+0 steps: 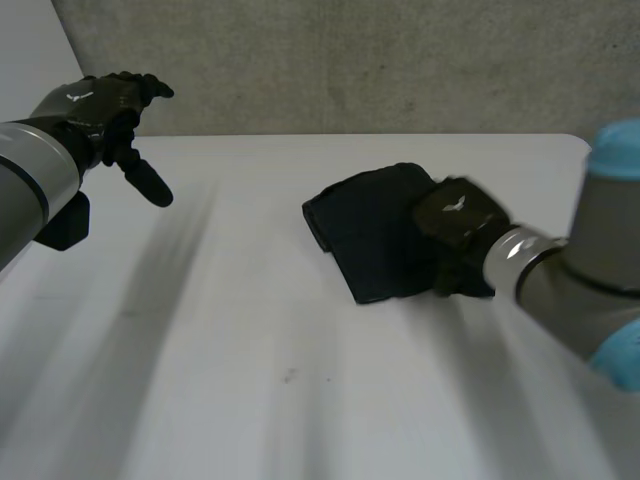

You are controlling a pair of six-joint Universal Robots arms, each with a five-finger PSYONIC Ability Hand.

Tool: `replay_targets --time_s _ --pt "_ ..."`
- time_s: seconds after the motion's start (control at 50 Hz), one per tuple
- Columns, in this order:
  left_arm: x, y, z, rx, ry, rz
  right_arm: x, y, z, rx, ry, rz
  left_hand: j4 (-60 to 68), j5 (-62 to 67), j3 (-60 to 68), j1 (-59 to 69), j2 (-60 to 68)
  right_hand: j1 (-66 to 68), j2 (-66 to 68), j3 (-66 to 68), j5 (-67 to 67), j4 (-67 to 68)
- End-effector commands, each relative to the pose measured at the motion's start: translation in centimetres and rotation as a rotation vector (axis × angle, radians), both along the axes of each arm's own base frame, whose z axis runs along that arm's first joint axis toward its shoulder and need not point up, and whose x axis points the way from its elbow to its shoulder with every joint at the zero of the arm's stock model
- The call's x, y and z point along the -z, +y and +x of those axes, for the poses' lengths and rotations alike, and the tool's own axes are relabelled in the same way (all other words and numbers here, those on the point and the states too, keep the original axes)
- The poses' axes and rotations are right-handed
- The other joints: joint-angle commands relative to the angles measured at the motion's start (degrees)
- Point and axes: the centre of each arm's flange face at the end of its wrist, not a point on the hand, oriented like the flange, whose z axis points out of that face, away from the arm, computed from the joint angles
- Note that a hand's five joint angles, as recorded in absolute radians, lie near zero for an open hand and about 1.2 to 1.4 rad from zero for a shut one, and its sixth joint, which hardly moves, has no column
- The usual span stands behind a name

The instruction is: Fold the shorts.

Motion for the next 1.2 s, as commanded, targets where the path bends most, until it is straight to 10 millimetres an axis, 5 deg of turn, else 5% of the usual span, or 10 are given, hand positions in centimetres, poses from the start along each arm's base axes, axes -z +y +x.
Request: replay_targets --time_s 0.02,0.34,0.66,0.72,0.82,0.88,0.96,1.04,1.14,1.2 --pt "0.4 -0.1 -0.2 0.006 -0.003 0.007 5.5 -1.4 2.1 -0.059 0.003 -0.017 -1.8 -2.2 -2.1 -0.2 -0.7 13.7 12.2 11.6 10.9 11.4" --pt "1.2 -0.6 -0.4 0.006 -0.011 0.023 10.2 -3.9 4.5 -0.134 0.009 -0.035 -1.8 -2.2 -2.1 -0.2 -0.7 21.0 19.6 19.0 18.3 18.8" --pt "1.2 -0.7 -0.5 0.006 -0.011 0.023 10.6 -4.3 5.9 -0.147 -0.038 -0.029 -1.8 -2.2 -2.1 -0.2 -0.7 33.7 32.2 31.6 30.9 31.4" --pt "1.2 -0.6 -0.5 0.006 -0.011 0.024 10.9 -4.5 6.0 -0.145 -0.039 -0.028 -1.8 -2.2 -2.1 -0.2 -0.7 39.4 37.9 37.3 36.6 37.1" --pt "1.3 -0.6 -0.5 0.006 -0.01 0.026 10.9 -5.0 6.2 -0.144 -0.052 -0.035 -1.8 -2.2 -2.1 -0.2 -0.7 68.7 67.2 66.6 65.9 66.4" --pt "1.3 -0.6 -0.5 0.006 -0.01 0.026 10.4 -5.2 6.4 -0.141 -0.065 -0.042 -1.8 -2.2 -2.1 -0.2 -0.7 68.8 67.3 66.7 66.0 66.5" --pt "1.1 -0.6 -0.5 0.006 -0.009 0.022 8.2 -4.9 7.3 -0.149 -0.116 -0.059 -1.8 -2.2 -2.1 -0.2 -0.7 68.8 67.3 66.7 66.0 66.5" --pt "0.9 -0.6 -0.4 0.006 -0.007 0.013 3.5 -2.8 9.3 -0.217 -0.205 -0.11 -1.8 -2.2 -2.1 -0.2 -0.7 68.8 67.3 66.7 66.0 66.5" --pt "0.3 -0.7 -0.3 0.0 0.001 -0.002 -5.4 -0.7 10.4 -0.259 -0.401 -0.206 -1.8 -2.2 -2.1 -0.2 -0.7 68.8 67.3 66.7 66.0 66.5" --pt "0.2 -0.7 -0.2 -0.002 0.003 -0.007 -8.9 0.3 10.4 -0.273 -0.493 -0.229 -1.8 -2.2 -2.1 -0.2 -0.7 68.8 67.3 66.7 66.0 66.5"
